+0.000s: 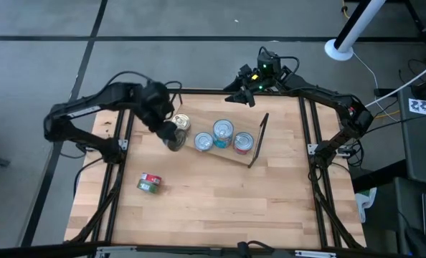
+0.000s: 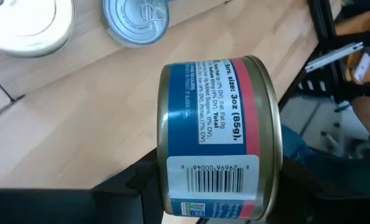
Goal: Stack canned seafood by type on shelf
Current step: Stack the blue-pink tuna can on top of the blue-pink tuna can on the shelf
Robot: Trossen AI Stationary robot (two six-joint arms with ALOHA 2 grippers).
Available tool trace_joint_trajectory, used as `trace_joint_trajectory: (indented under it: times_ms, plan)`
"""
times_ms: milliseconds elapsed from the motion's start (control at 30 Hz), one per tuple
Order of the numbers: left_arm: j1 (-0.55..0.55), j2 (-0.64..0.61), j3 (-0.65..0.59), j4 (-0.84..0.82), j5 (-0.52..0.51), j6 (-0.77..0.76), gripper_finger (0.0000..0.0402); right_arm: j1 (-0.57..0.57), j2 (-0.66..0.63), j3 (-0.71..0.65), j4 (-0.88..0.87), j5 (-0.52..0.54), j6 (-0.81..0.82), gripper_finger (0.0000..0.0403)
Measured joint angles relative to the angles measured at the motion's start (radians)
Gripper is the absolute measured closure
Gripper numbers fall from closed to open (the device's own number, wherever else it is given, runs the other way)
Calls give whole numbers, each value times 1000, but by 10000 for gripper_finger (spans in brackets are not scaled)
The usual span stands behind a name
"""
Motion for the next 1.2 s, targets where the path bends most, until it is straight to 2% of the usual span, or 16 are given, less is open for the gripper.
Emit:
trace_joint_trajectory:
  times_ms: [133,333,500,600,667,767,967,1067,1200]
  plan:
    - [-132,-46,0,17,-153,-166,214,0,0,0,-1,0,0,88]
    - [-357,-75,0,50,-439,-408,212,0,0,0,-1,0,-2,88]
    - [-529,-51,0,50,-776,-538,205,0,0,0,1,0,-19,88]
    - [-586,-23,0,50,-994,-632,212,0,0,0,7,0,-19,88]
    - [-606,0,0,51,-1090,-690,213,12,0,0,7,0,-20,88]
    - [-615,47,0,67,-1123,-750,208,40,0,0,8,0,-69,88]
    - [-611,141,0,71,-1142,-888,210,141,0,0,7,33,-278,88]
    - [-605,190,0,71,-1176,-943,213,194,0,0,2,119,-346,88]
    - [-580,239,0,71,-1197,-965,209,258,0,0,-4,287,-403,88]
